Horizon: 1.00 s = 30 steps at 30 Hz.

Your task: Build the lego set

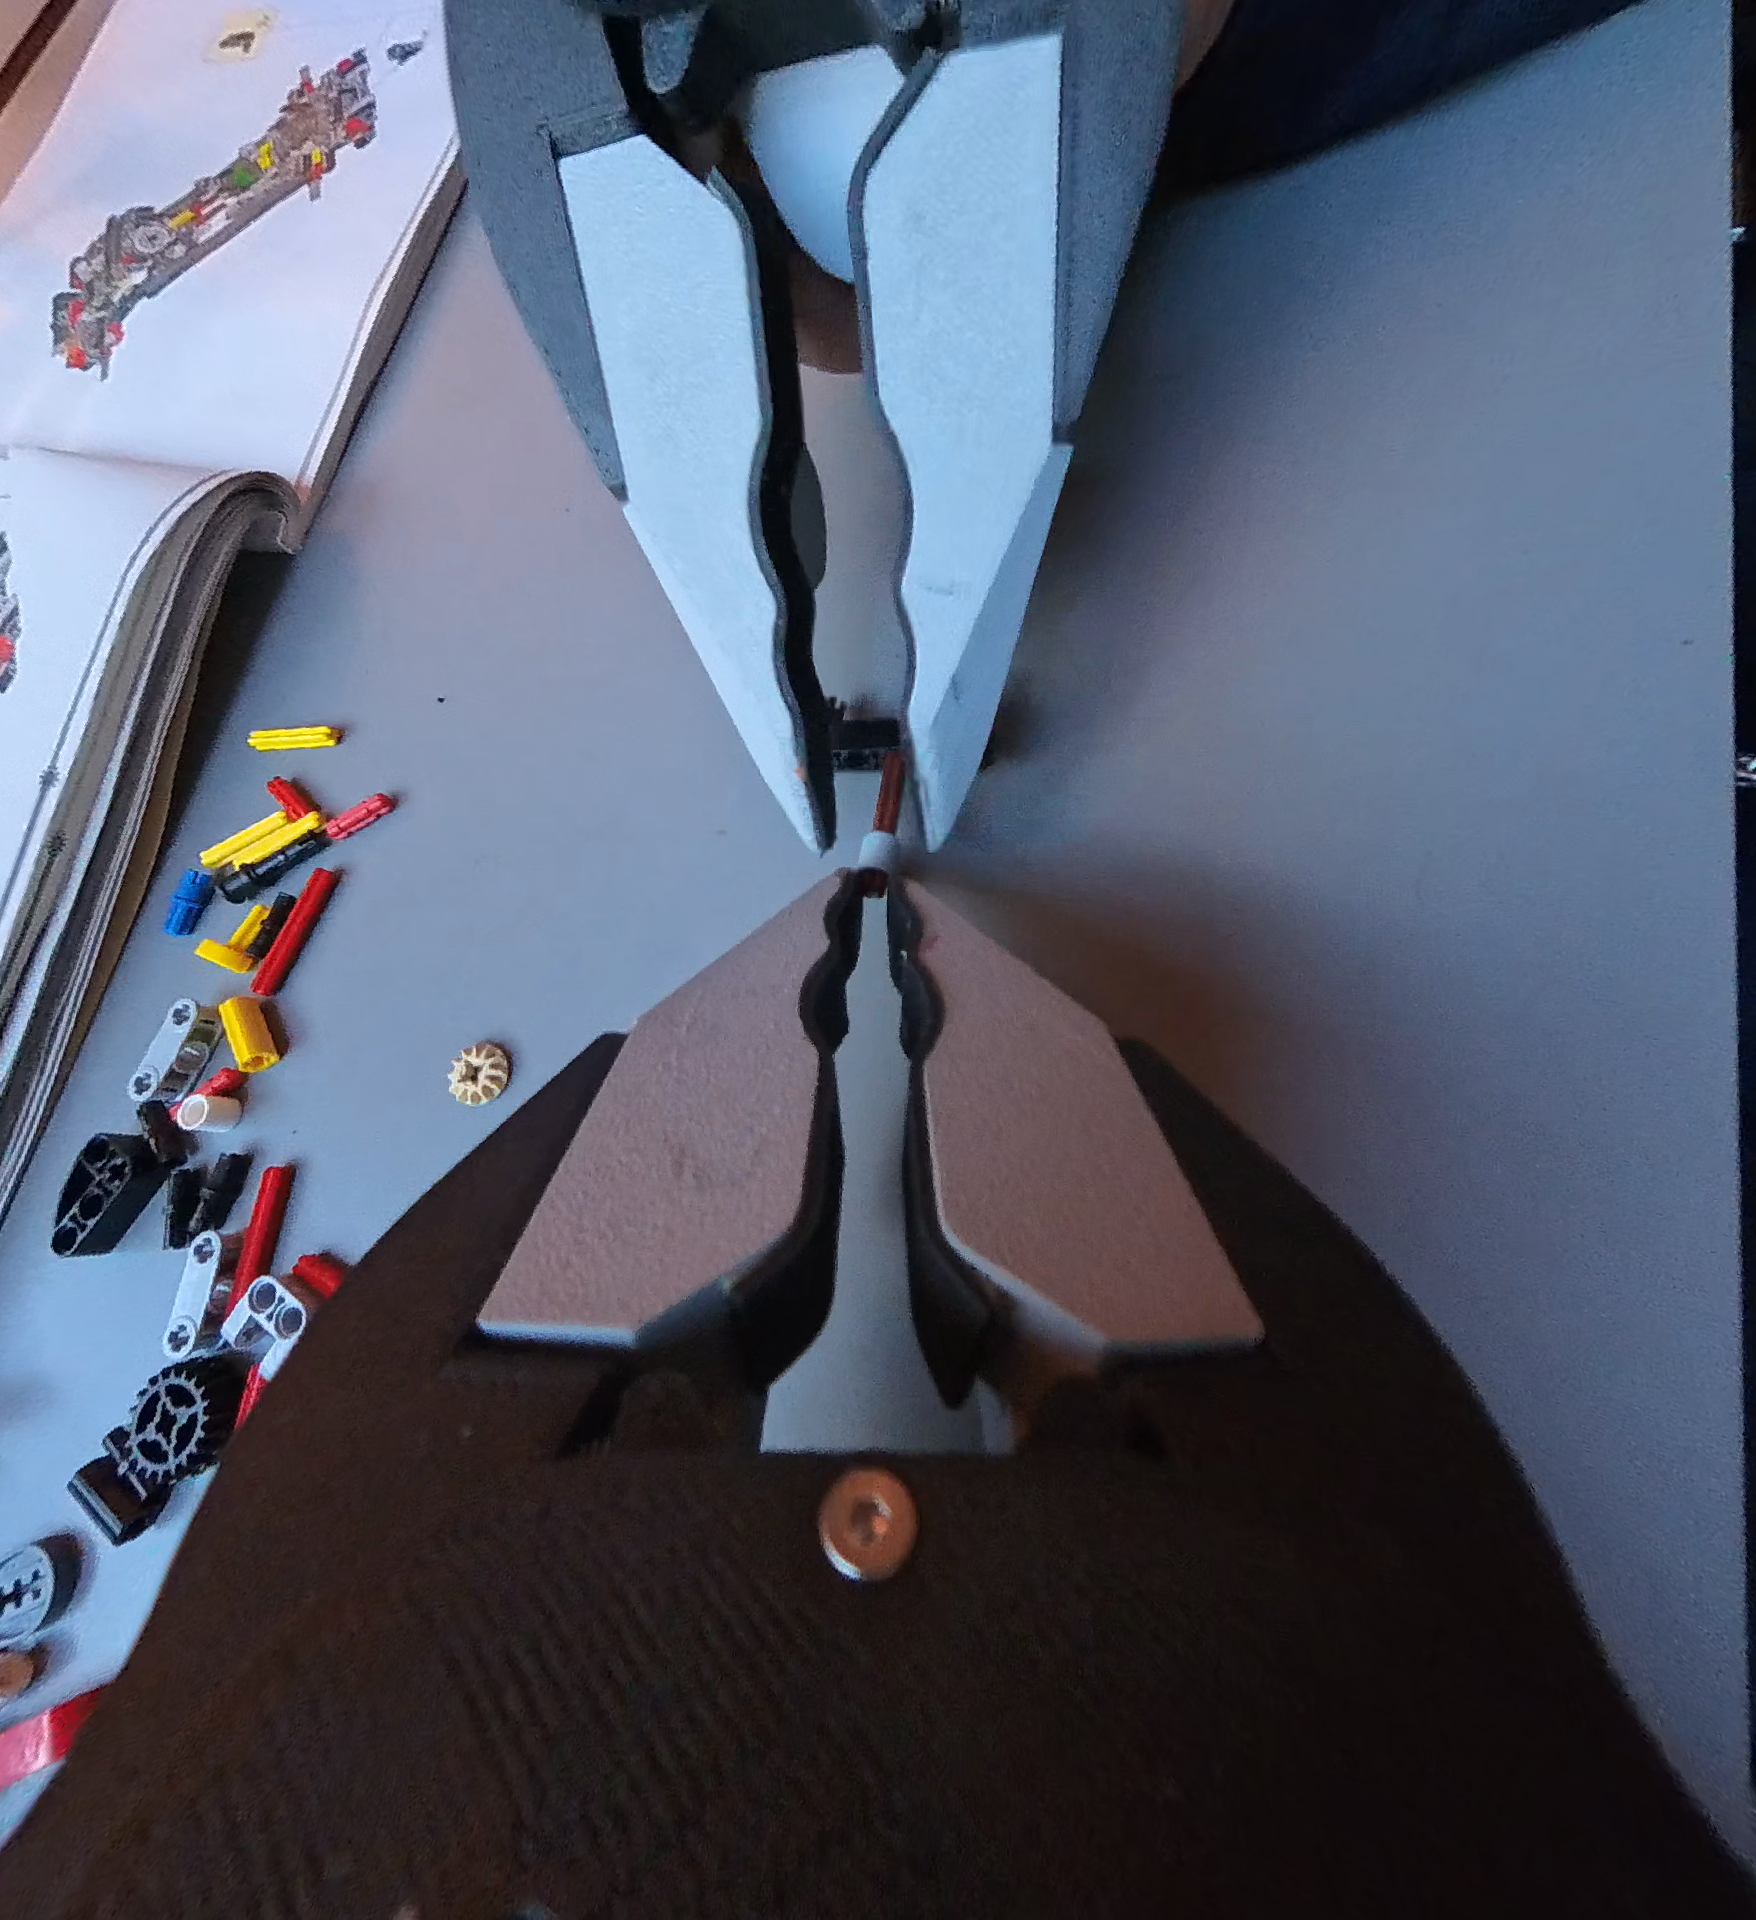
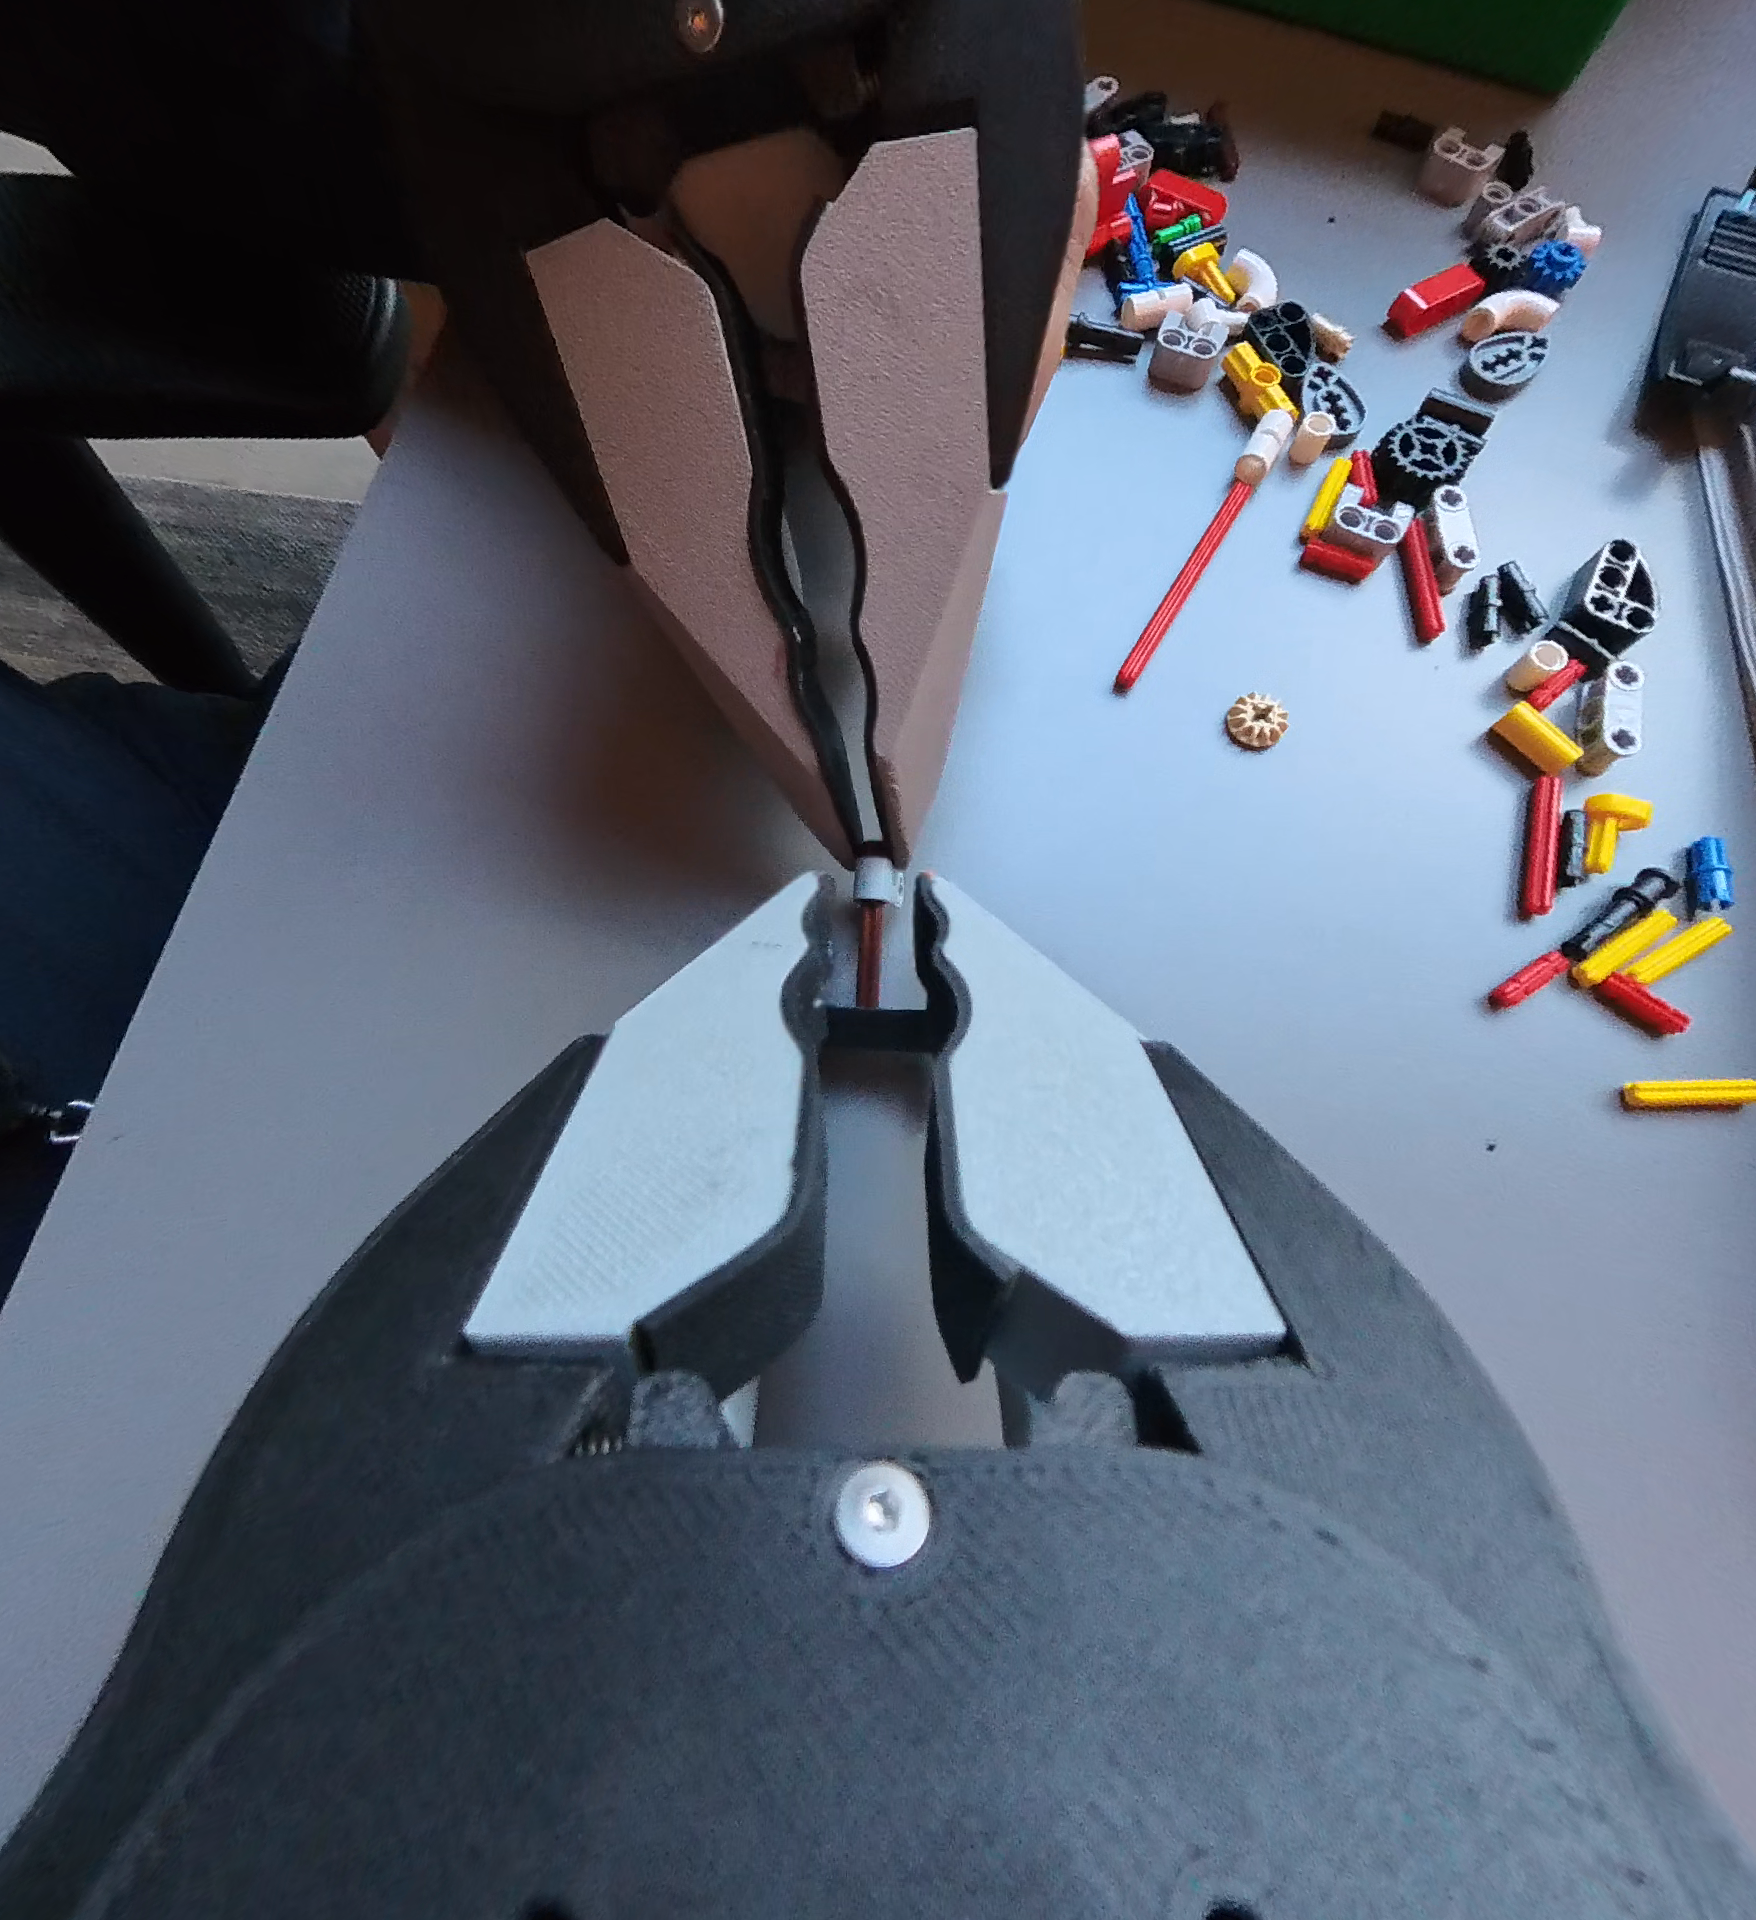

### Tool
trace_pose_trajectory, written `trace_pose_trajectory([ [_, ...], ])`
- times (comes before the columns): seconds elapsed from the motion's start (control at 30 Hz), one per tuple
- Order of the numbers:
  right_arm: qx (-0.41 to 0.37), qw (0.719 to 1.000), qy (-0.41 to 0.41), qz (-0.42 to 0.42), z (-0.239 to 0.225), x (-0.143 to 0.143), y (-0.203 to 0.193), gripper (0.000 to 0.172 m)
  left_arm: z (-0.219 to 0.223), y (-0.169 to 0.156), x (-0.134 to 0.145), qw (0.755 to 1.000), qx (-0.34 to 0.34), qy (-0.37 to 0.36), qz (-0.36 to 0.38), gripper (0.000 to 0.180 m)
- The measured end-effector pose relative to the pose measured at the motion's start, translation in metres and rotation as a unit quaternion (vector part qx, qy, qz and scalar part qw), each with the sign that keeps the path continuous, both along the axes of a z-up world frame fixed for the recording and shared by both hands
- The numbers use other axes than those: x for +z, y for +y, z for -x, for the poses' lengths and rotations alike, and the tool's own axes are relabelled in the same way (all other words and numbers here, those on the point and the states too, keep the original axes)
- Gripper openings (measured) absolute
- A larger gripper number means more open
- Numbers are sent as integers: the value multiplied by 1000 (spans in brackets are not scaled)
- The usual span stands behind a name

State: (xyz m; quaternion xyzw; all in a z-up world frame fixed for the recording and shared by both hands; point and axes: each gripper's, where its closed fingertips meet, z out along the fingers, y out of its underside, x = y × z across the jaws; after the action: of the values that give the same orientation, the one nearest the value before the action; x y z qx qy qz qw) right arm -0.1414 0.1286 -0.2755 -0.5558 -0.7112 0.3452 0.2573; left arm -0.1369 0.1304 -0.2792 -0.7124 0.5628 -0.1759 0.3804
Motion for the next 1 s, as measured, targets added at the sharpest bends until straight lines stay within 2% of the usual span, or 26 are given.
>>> trace_pose_trajectory([
  [0.1, 0, 1000, 1, -9, 1, -1, 0, 4, -2, 0, 1, 1000, 3, -7, 8, 3],
  [0.33, 6, 1000, -26, -8, -11, -4, 4, 3, 0, 1, 0, 1000, 8, -4, 7, 2],
  [0.6, 0, 1000, -21, 0, -14, -2, 8, 4, 1, 2, 2, 1000, 14, -11, 11, 2],
  [0.73, -12, 1000, -15, 5, -17, 2, 12, 15, 2, 2, 0, 999, 22, -8, 23, 2],
  [0.83, -16, 1000, -3, -11, -16, 6, 10, 28, 4, 3, -6, 997, 43, -7, 66, 1],
  [0.9, -26, 998, -5, -49, -14, 5, 11, 42, 6, 4, -9, 991, 66, -17, 116, 2],
  [1.0, -27, 992, -14, -121, -13, -1, 11, 47, 8, 5, -8, 978, 91, -50, 179, 1],
])
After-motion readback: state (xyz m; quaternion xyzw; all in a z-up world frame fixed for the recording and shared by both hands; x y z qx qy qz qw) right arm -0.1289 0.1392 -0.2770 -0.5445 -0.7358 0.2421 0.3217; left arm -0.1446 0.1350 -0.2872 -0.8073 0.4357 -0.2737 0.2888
